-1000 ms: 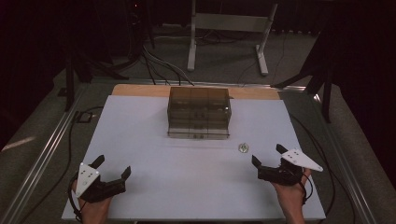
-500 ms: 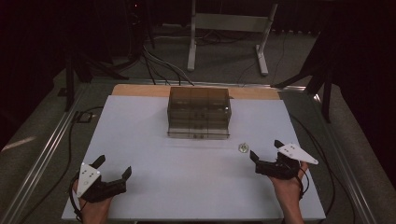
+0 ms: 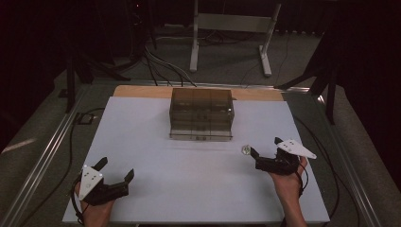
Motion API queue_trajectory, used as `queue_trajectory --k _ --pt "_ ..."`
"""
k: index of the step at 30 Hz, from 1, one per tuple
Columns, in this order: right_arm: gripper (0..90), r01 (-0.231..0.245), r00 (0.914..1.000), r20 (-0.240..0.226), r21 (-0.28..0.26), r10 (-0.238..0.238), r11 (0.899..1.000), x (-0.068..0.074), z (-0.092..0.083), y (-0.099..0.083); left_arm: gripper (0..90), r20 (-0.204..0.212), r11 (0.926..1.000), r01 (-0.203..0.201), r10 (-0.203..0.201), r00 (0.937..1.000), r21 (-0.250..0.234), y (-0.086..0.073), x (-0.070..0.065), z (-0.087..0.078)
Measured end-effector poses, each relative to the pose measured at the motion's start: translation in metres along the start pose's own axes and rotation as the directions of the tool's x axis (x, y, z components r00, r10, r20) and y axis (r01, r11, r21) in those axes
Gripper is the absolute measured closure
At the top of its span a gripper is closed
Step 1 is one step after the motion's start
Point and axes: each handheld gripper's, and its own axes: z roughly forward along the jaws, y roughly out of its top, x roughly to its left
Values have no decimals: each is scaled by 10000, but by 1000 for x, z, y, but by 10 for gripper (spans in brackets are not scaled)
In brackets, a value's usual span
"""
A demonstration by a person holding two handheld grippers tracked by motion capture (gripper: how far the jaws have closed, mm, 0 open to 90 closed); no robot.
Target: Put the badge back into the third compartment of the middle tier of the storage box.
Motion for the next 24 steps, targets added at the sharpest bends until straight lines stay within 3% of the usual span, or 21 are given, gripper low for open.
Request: queue_trajectory --k 11,17,24 --pt "0 -4 10000 70 249 2 9997 -7 13 0 9 24 10000 -2 2 10000 17 0 0 0" --pt "0 -264 9995 169 383 257 9989 -16 22 -1 9 18 10000 24 -24 10000 -35 0 0 0" --pt "0 -345 9991 286 828 322 9960 -25 35 -4 9 33 10000 8 -8 10000 -80 0 0 -1"
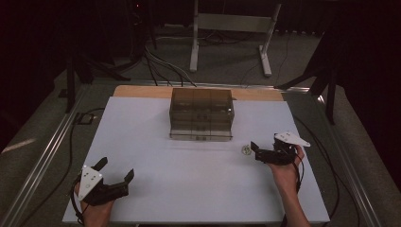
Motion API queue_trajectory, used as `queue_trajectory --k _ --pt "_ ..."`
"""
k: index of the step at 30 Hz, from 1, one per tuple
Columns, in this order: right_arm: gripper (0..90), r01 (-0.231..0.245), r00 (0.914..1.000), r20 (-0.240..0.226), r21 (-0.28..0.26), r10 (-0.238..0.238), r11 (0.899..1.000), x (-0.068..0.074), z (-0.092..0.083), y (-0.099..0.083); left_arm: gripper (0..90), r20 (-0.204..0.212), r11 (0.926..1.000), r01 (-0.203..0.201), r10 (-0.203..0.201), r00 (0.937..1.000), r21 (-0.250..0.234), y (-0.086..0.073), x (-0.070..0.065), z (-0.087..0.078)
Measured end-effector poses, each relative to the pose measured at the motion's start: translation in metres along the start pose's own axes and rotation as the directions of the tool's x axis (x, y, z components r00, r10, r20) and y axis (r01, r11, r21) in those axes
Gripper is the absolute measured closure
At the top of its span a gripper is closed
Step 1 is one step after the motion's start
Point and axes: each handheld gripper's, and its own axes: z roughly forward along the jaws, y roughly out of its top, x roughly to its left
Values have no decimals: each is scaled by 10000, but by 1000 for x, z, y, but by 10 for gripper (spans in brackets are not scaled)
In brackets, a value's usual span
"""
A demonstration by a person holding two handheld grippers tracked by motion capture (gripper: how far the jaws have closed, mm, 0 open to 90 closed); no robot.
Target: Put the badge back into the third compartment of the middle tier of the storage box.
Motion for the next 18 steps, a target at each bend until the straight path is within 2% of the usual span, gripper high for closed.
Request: queue_trajectory --k 8,18 --pt "0 16 10000 12 385 -16 9993 -2 13 -2 9 10 10000 -5 5 10000 -9 0 0 0" --pt "0 -205 9995 -227 732 222 9971 2 28 -5 9 8 10000 -28 28 10000 -3 0 -1 0"
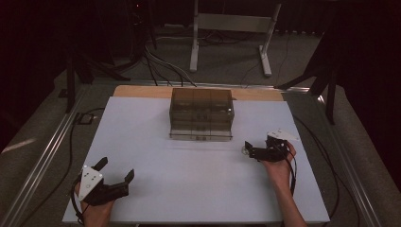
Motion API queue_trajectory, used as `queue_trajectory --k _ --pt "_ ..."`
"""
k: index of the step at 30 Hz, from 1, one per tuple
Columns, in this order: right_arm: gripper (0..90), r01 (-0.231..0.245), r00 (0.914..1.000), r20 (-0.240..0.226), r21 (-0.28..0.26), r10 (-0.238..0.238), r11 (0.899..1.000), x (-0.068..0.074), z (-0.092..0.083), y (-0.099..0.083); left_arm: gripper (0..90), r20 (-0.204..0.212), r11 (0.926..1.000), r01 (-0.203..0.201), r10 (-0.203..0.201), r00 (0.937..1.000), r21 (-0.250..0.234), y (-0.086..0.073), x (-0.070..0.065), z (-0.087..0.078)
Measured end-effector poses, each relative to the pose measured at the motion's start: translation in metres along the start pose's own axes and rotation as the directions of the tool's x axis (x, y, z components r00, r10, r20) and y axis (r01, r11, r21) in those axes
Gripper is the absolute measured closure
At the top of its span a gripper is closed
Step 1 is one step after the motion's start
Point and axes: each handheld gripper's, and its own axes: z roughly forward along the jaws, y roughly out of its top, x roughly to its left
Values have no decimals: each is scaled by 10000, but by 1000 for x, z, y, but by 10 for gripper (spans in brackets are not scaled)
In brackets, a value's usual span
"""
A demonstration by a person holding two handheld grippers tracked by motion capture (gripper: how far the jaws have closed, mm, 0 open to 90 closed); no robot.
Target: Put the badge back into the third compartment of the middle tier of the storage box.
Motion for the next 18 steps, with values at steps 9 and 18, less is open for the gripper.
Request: queue_trajectory --k 9,18 --pt "189 48 9999 -151 356 -43 9994 2 9 -1 10 23 10000 -47 47 10000 12 0 -1 0" --pt "395 148 9997 -233 1323 -119 9911 1 20 -6 9 -15 10000 -57 58 10000 38 0 -1 1"
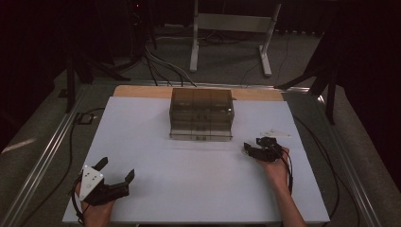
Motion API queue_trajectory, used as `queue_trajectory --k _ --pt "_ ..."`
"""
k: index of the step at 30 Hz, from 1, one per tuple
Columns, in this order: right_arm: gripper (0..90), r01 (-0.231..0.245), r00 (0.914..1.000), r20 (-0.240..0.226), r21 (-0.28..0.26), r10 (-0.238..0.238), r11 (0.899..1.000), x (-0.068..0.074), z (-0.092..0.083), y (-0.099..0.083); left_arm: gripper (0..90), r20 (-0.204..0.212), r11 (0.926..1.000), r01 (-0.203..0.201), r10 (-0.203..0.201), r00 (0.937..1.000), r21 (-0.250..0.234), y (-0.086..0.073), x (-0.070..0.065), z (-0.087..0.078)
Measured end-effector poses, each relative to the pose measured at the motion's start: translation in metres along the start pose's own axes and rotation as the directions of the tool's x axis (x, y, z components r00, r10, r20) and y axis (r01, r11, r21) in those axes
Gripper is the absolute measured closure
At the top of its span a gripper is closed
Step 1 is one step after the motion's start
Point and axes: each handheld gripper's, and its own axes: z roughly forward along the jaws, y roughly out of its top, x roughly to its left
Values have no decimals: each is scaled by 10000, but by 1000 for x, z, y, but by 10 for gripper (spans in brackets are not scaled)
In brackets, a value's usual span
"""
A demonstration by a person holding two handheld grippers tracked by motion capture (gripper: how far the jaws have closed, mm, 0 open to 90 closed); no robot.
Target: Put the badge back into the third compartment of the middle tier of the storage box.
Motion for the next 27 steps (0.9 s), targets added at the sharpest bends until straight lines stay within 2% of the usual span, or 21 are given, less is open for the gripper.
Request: queue_trajectory --k 7,19,22,24,27 --pt "458 8 10000 -37 456 -6 9990 2 5 -3 9 -31 10000 18 -18 10000 -17 0 0 -1" --pt "518 -346 9993 -120 995 360 9944 -2 10 -9 9 1 10000 -18 18 10000 31 0 0 0" --pt "562 -432 9986 -251 1070 462 9933 0 11 -9 9 18 10000 -35 35 10000 38 0 0 0" --pt "634 -302 9992 -228 1069 328 9938 2 12 -9 9 7 10000 -30 30 10000 43 0 0 1" --pt "666 -263 9994 -204 997 285 9947 5 11 -9 9 -6 10000 -12 12 10000 17 0 0 0"
